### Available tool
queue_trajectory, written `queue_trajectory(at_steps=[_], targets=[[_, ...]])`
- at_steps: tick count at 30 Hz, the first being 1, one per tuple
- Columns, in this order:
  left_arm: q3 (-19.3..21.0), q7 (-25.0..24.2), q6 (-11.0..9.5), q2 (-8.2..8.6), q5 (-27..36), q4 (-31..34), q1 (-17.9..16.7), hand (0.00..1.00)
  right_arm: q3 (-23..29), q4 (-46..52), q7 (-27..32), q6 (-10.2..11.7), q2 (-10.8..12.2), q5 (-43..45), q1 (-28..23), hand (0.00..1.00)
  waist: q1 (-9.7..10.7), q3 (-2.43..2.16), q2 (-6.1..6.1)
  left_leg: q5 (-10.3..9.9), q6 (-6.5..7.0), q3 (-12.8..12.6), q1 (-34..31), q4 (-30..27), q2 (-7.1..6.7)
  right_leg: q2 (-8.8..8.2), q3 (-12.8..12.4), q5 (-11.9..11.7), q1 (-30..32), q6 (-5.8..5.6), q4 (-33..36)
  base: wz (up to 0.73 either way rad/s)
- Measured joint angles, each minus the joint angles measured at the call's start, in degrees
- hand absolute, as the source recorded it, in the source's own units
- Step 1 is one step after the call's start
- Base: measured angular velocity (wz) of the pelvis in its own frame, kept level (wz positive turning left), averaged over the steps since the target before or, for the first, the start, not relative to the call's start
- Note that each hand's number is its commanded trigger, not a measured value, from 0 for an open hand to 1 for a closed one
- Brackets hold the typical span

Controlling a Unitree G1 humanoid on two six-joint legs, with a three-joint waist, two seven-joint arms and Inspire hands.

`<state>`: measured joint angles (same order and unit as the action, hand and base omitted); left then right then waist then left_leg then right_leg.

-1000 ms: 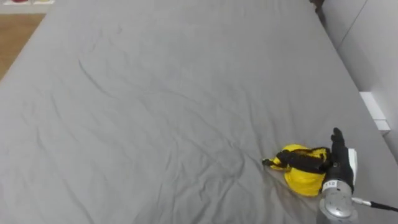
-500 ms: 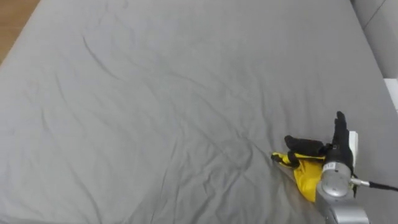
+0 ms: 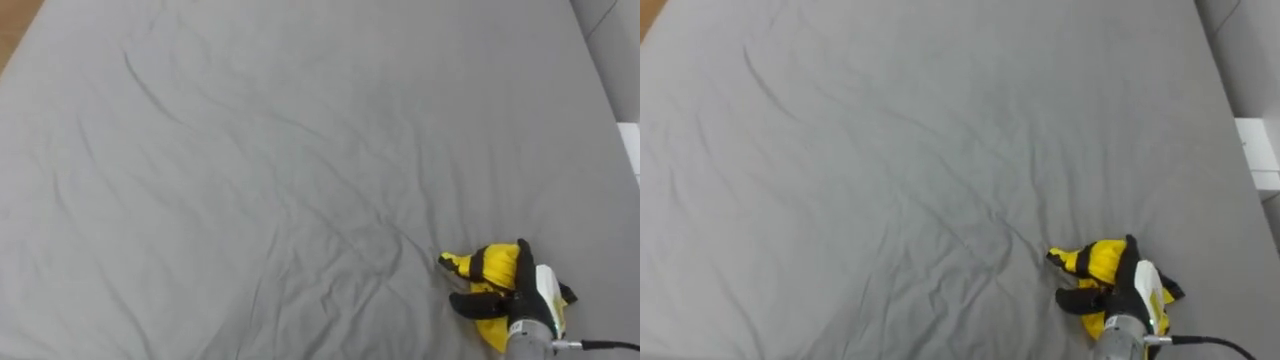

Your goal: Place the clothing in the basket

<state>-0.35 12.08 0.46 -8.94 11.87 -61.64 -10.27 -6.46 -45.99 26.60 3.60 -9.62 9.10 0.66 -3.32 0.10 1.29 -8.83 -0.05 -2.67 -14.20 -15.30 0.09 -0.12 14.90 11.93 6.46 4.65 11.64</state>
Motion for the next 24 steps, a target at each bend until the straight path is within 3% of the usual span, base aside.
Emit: queue_trajectory(at_steps=[1,8,10,16,24], targets=[[0.0,0.1,-0.2,0.00,0.2,0.0,0.0,0.00,-0.4,0.1,0.0,0.0,0.0,0.3,-0.6,0.98,0.0,-0.08,0.08,0.0,0.00,-0.1,0.1,0.0,0.01,-0.02,0.0,0.0,0.0,0.00,0.0,-0.04],[-0.8,0.8,-0.1,0.03,1.8,-0.2,-0.3,0.00,-0.9,-0.3,-0.4,-0.1,-0.2,2.6,-3.0,1.00,0.2,-0.22,-0.02,0.0,0.08,-0.6,0.8,-0.1,0.01,-0.06,-0.8,0.0,-0.6,0.00,-0.3,-0.03],[-2.7,0.8,0.1,0.01,2.9,-0.2,-0.3,0.00,-0.8,-0.4,-0.5,-0.9,-0.4,2.7,-3.5,1.00,0.5,-0.37,-0.37,0.1,0.15,-0.6,0.8,-0.1,-0.03,-0.05,-0.7,0.0,-0.7,-0.05,-1.0,0.00],[-3.3,1.0,0.5,0.02,3.2,-0.2,-0.3,0.00,-0.6,-0.4,-1.2,-2.0,-0.4,2.7,-4.5,1.00,0.4,-0.01,-0.98,0.2,0.10,-0.6,1.3,0.4,-0.11,0.00,-0.6,0.0,-1.3,-0.06,-1.2,0.00],[-3.0,1.8,0.4,0.01,3.1,-0.2,-0.4,0.00,-0.9,0.7,-2.5,-3.1,0.0,2.5,-4.6,1.00,-0.1,-0.07,-0.69,0.5,-0.14,-1.4,3.3,3.1,-0.19,-0.03,-0.9,0.0,-1.7,-0.06,-1.7,-0.07]])
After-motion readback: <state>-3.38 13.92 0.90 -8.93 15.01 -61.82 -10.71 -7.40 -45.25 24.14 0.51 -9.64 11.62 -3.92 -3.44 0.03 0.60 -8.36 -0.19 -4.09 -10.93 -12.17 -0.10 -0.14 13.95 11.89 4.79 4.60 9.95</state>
